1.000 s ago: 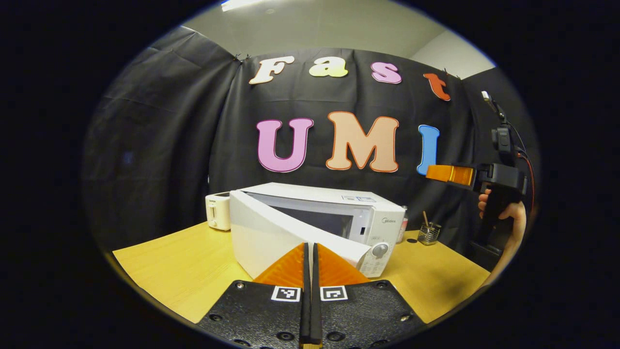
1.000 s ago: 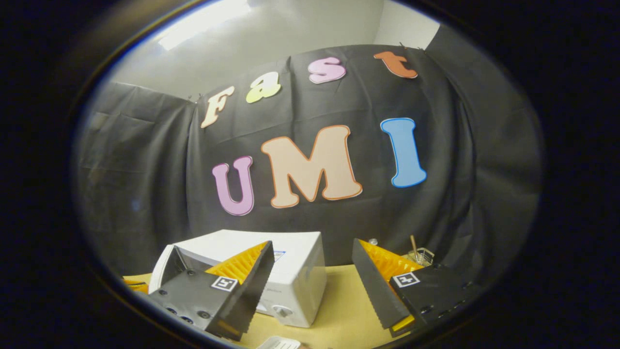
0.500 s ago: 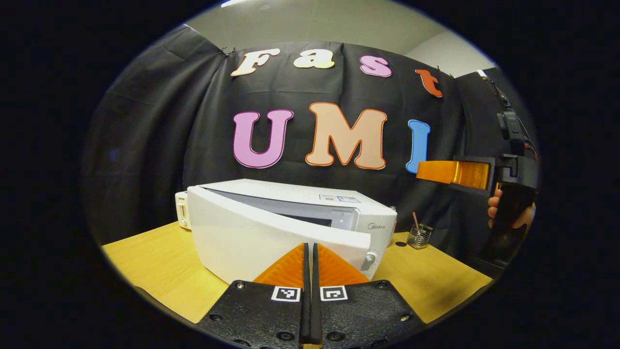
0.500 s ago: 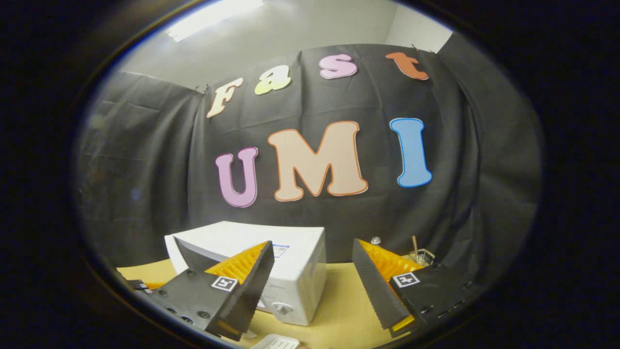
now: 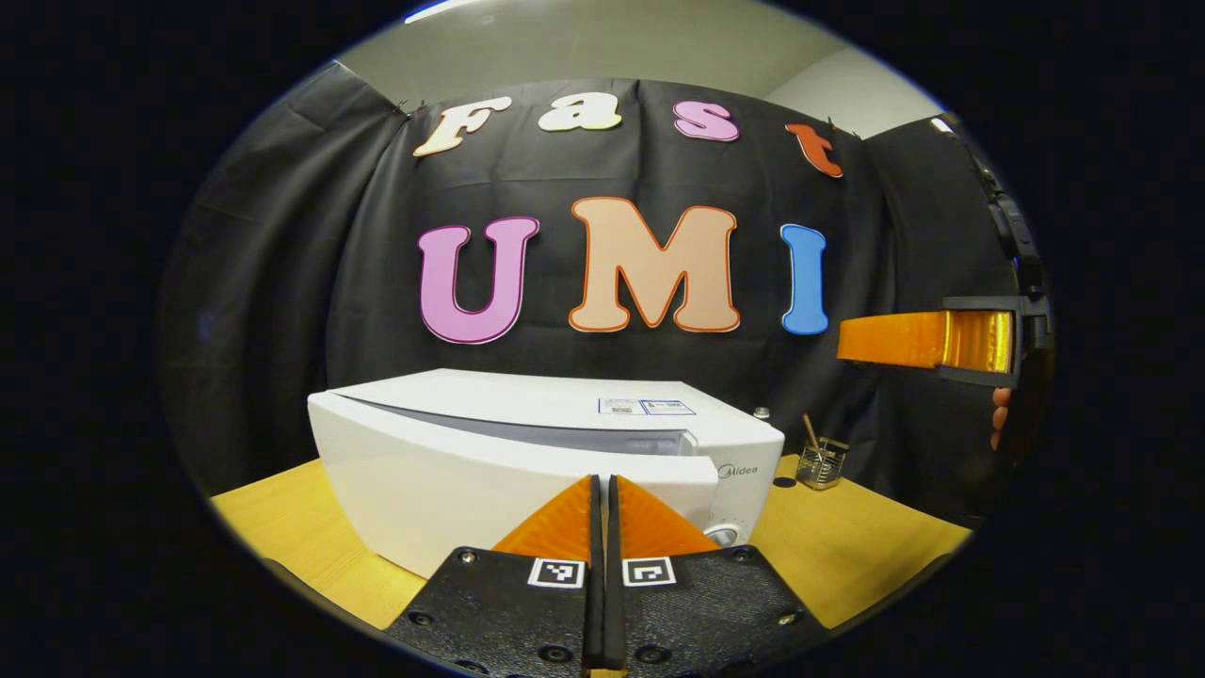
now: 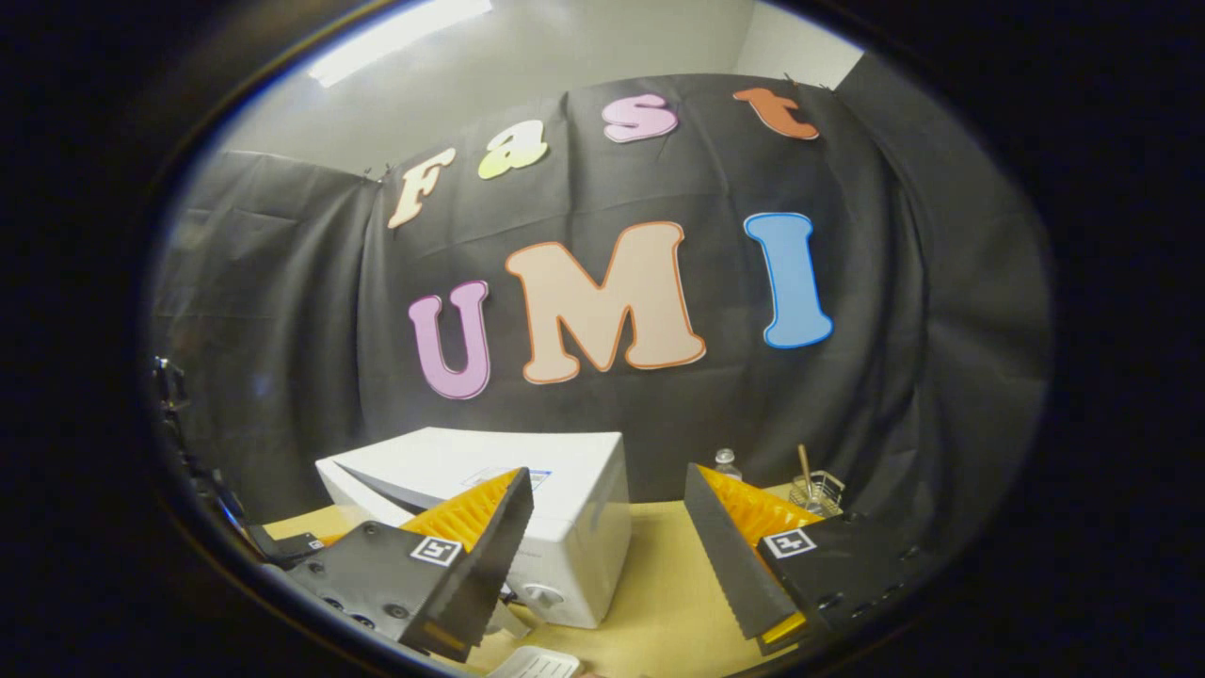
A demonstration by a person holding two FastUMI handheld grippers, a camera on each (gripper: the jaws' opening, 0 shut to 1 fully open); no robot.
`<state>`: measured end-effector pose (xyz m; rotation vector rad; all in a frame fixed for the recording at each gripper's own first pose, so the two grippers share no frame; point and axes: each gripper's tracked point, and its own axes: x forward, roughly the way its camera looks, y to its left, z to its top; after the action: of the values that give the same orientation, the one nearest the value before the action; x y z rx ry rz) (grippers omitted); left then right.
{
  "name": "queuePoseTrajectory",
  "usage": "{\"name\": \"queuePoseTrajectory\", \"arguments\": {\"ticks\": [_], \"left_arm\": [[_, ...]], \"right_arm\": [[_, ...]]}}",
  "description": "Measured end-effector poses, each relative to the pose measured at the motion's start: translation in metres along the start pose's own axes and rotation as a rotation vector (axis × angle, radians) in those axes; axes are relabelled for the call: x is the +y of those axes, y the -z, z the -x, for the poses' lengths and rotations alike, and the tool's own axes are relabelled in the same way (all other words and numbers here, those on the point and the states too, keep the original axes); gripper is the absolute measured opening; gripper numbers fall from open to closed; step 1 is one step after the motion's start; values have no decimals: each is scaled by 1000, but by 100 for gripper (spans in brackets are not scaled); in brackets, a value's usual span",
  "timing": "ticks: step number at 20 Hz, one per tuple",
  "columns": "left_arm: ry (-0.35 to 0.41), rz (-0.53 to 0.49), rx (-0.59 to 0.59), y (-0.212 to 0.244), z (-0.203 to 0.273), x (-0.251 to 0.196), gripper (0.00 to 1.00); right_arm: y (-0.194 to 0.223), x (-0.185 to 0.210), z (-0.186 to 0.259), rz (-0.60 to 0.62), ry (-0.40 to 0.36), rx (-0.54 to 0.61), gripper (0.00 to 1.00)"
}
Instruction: Open the microwave oven with the left hand, put the food in, and close the microwave oven.
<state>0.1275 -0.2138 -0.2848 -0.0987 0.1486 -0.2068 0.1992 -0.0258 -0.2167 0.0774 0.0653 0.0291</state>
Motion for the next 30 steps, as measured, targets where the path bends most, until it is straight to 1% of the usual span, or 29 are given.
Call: {"name": "queuePoseTrajectory", "arguments": {"ticks": [2, 3, 5, 8, 11, 15, 17, 18, 21, 22, 24, 28, 30], "left_arm": [[6, 10, 7, 1, -8, -1, 1], [8, 15, 13, 2, -12, -2, 1], [12, 4, 24, 3, -19, -3, 0], [13, -2, 45, 6, -27, -2, 1], [26, -2, 34, 2, -27, -3, 1], [28, 6, 35, 3, -27, -3, 1], [28, 0, 42, 4, -27, -4, 1], [30, -1, 39, 4, -26, -3, 1], [33, 4, 33, 2, -28, -3, 1], [31, 5, 30, 2, -29, -4, 1], [23, -5, 36, 3, -29, -3, 1], [14, 7, 20, 1, -30, -3, 1], [11, 12, 16, -1, -31, -3, 1]], "right_arm": [[-1, -6, -1, 5, 18, 0, 92], [0, -7, -2, 4, 23, 3, 100], [2, -5, -2, -5, 17, 9, 92], [3, -6, -1, -11, 12, 16, 92], [-2, -8, 2, -2, 20, 5, 92], [-4, -5, 6, -18, -1, 6, 92], [-5, -11, 7, -9, 20, 1, 92], [-5, -14, 8, 2, 34, -1, 99], [-8, -14, 12, 8, 41, -9, 100], [-8, -13, 12, 4, 35, -9, 92], [-8, -12, 12, -3, 29, -4, 92], [-3, -17, 9, 20, 50, 3, 92], [-2, -12, 9, 25, 41, 8, 92]]}}
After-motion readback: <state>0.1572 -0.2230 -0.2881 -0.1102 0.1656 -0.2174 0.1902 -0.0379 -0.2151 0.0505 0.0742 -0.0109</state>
